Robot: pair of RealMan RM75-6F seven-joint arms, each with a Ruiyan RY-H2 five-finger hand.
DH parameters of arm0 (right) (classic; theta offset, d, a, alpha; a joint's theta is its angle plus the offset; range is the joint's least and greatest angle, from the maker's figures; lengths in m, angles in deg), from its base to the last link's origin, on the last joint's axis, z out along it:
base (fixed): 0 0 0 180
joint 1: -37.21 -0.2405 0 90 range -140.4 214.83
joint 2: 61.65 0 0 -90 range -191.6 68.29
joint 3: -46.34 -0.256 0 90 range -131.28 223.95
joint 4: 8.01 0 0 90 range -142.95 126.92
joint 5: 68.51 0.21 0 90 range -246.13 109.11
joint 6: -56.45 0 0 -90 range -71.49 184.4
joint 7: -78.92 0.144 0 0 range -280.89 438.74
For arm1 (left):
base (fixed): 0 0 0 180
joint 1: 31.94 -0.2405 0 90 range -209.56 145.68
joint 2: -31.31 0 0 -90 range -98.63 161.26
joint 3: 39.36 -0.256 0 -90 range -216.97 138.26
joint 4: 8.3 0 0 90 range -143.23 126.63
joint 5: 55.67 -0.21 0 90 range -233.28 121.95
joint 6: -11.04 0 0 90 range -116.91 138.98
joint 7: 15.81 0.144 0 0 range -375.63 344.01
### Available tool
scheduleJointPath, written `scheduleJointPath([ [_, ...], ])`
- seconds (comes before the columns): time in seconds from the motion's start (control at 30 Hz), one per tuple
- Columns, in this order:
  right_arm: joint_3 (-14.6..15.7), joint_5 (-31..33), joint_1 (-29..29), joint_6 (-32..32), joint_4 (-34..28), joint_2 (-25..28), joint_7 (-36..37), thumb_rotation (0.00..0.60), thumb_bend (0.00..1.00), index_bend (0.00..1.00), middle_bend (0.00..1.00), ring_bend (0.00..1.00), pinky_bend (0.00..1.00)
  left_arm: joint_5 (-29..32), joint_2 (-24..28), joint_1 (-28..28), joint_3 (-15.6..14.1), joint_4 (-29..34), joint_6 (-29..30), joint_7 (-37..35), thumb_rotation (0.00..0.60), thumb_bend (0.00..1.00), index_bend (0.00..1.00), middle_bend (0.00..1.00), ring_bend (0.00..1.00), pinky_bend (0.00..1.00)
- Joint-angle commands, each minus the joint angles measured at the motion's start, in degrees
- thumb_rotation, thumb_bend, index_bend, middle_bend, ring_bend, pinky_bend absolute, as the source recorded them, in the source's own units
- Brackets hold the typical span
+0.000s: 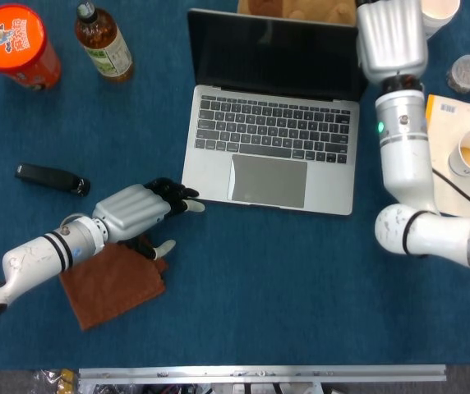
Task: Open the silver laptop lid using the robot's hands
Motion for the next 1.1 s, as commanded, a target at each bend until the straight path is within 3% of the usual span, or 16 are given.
scheduleJointPath([
  [0.03,-0.1,-0.1,0.1,0.1,-0.3,0.2,0.4,0.6,0.38,0.06,0.13,0.0,0.06,0.0,0.1,0.0,0.0,0.1,0.0,0.0,0.394,0.47,0.1,0.03,0.0,0.0],
  [0.27,-0.3,-1.4,1.4,-0.5,-6.1,2.4,2.6,0.6,0.38,0.06,0.13,0.0,0.06,0.3,1.0,-0.1,0.2,0.8,0.6,0.6,0.397,0.47,0.1,0.03,0.0,0.0],
  [0.47,0.5,-4.3,4.0,-2.2,-16.3,7.2,5.1,0.6,0.38,0.06,0.13,0.0,0.06,2.7,4.8,-2.2,1.1,3.2,3.6,2.7,0.398,0.47,0.11,0.04,0.0,0.0],
  [0.63,1.9,-6.4,6.3,-3.7,-22.5,11.2,6.3,0.6,0.38,0.06,0.13,0.0,0.06,5.9,8.6,-5.3,2.4,5.4,7.7,6.7,0.592,0.47,0.11,0.04,0.0,0.0],
  [0.83,3.9,-9.2,11.2,-5.8,-30.1,17.6,10.3,0.6,0.38,0.06,0.13,0.0,0.06,10.8,12.1,-10.8,4.7,7.3,15.4,12.2,0.6,0.47,0.13,0.06,0.0,0.0],
  [1.1,10.1,-17.7,20.0,-10.7,-38.6,26.7,15.5,0.6,0.38,0.06,0.13,0.0,0.06,15.9,17.1,-17.6,6.4,10.3,23.4,18.9,0.6,0.47,0.13,0.07,0.0,0.0],
])
